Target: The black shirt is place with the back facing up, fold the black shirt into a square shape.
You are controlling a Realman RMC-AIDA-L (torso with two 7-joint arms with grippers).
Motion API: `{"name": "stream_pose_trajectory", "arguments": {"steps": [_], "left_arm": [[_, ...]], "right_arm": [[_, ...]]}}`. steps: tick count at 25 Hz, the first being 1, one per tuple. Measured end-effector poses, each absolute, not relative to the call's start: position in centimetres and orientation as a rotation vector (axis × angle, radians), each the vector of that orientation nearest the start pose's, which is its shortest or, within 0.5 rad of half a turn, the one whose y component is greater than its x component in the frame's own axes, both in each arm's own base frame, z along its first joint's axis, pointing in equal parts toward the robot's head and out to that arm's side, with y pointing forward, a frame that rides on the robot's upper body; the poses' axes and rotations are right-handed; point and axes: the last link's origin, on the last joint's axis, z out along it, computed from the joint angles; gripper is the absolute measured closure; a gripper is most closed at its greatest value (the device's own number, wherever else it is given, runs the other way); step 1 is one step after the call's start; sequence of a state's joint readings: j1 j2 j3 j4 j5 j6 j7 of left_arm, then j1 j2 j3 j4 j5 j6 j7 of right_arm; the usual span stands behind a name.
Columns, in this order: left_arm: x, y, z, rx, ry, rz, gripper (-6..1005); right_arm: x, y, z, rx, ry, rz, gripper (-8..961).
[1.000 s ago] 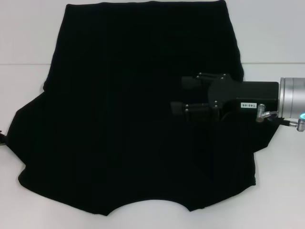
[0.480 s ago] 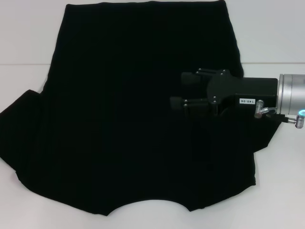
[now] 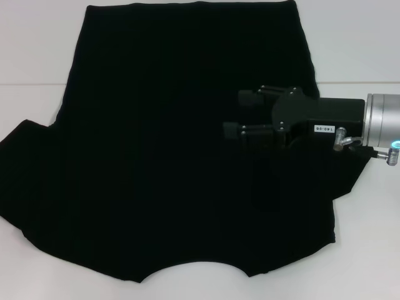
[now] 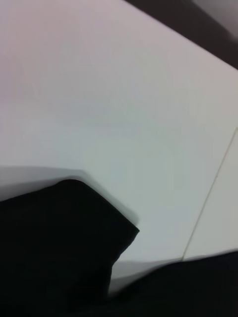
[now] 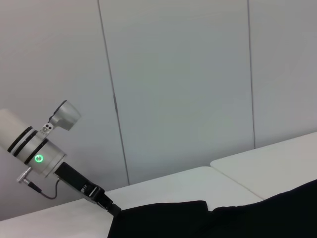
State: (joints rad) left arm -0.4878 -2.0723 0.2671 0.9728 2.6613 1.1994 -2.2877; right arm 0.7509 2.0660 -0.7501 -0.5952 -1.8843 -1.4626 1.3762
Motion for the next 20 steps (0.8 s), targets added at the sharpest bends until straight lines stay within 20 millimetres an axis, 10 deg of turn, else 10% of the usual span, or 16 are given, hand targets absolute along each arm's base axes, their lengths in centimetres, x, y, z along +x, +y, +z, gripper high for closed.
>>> {"name": "stream_pose_trajectory", "arguments": {"steps": [20], "left_arm": [[-38.6, 32.3, 11.8, -1.709, -1.597, -0.282, 930]], "right_arm": [[17.9, 39.1, -0.7, -2.742, 0.393, 0.804, 63]]}}
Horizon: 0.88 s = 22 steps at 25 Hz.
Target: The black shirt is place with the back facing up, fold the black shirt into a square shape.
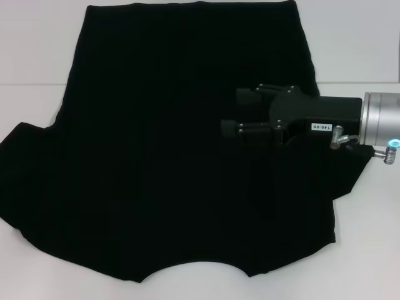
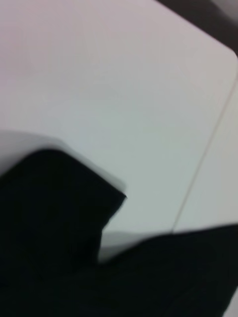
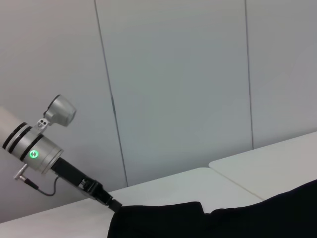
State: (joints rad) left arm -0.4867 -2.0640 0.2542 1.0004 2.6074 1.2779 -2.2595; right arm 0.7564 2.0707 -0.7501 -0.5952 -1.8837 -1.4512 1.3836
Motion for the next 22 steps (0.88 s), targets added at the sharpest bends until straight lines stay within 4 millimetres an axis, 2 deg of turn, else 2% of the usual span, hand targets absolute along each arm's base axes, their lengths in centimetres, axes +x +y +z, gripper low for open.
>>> {"name": "stream_pose_trajectory", "arguments": {"steps": [5, 11, 16, 22], "left_arm": [[-37.4, 33.8, 11.6, -1.757, -1.564, -0.316, 924], [-34.3, 37.3, 10.2, -1.903, -1.482, -0.387, 917], [-30.7, 39.3, 7.4, -2.097, -1.391, -0.372, 911], [-27.2, 38.8, 3.8, -2.352, -1.288, -0.430, 903]], "right_arm": [[18.2, 39.0, -0.7, -2.742, 0.401, 0.805, 63], [18.6, 38.8, -0.7, -2.739, 0.413, 0.803, 63], [19.0, 38.6, -0.6, -2.731, 0.425, 0.807, 62], [19.1, 38.5, -0.4, -2.726, 0.422, 0.817, 63]]}}
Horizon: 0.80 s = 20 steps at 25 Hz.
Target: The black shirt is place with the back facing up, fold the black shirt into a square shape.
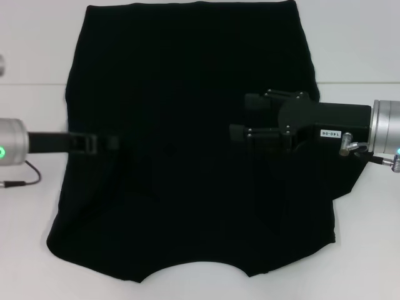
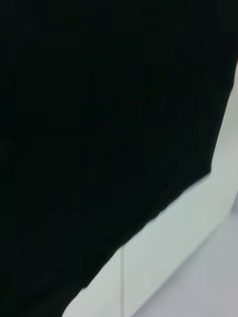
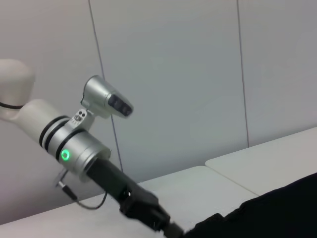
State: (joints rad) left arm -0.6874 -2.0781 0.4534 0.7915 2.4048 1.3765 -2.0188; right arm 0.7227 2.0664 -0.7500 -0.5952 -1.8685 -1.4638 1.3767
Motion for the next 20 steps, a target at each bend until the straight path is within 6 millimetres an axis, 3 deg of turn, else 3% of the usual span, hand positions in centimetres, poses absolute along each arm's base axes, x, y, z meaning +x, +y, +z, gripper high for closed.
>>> {"name": "stream_pose_trajectory", "arguments": {"steps": [5, 12, 16, 20], "left_arm": [[-27.3, 38.2, 2.1, -2.382, -1.324, -0.422, 897], [-26.8, 38.5, 1.4, -2.382, -1.299, -0.473, 889], [-26.0, 38.6, 1.4, -2.410, -1.254, -0.524, 884], [-24.3, 38.2, 1.8, -2.482, -1.087, -0.723, 743]], "right_arm": [[19.0, 38.6, -0.3, -2.721, 0.419, 0.821, 63], [19.1, 39.3, 0.3, -2.694, 0.451, 0.810, 64], [20.1, 40.4, 1.5, -2.624, 0.612, 0.777, 64], [22.0, 41.7, 3.7, -2.519, 0.884, 0.703, 65]]}}
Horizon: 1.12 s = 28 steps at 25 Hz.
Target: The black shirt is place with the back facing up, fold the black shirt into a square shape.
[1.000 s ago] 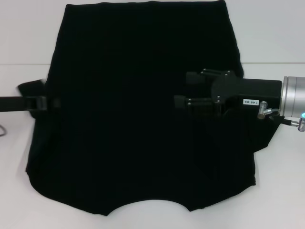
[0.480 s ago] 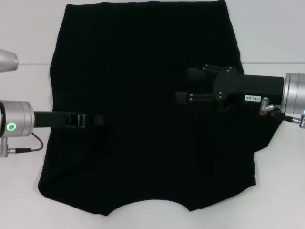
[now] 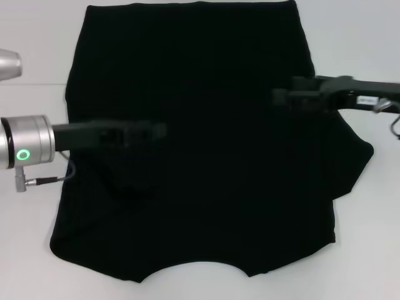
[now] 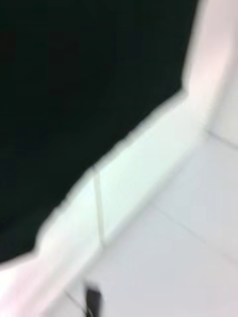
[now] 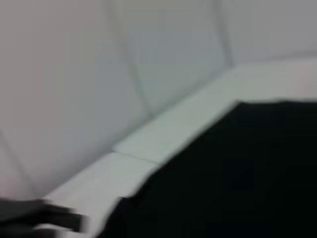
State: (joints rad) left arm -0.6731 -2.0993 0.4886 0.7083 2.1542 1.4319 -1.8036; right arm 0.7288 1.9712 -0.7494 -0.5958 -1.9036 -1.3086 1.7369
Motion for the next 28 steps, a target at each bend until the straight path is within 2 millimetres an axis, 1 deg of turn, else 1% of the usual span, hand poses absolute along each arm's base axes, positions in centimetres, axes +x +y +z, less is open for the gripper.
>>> {"name": "stream_pose_trajectory", "arguments": {"steps": [3, 5, 7, 10, 13, 15, 21, 28], "left_arm": [[-23.3, 37.8, 1.3, -2.534, -0.916, -0.819, 625], [-23.0, 37.6, 0.5, -2.573, -0.818, -0.833, 528], [-22.5, 37.3, -0.2, -2.616, -0.735, -0.837, 432], [-21.9, 36.8, -1.4, -2.685, -0.612, -0.809, 296], [-21.6, 36.6, -2.6, -2.743, -0.523, -0.731, 160], [-21.4, 36.5, -3.1, -2.772, -0.482, -0.697, 67], [-21.2, 35.9, -3.8, -2.826, -0.385, -0.642, 67], [-21.4, 35.4, -4.5, -2.845, -0.280, -0.618, 67]], "right_arm": [[24.0, 42.6, 5.5, -2.399, 1.120, 0.603, 65], [25.4, 43.0, 6.8, -2.305, 1.262, 0.537, 65], [26.7, 43.1, 7.8, -2.225, 1.366, 0.470, 65], [28.1, 42.8, 8.9, -2.144, 1.471, 0.377, 66], [29.2, 42.3, 9.5, -2.081, 1.545, 0.282, 66], [29.9, 41.9, 9.6, -2.049, 1.584, 0.242, 66], [31.1, 41.4, 9.4, -1.991, 1.648, 0.170, 67], [31.1, 41.7, 8.4, -1.966, 1.674, 0.165, 66]]}}
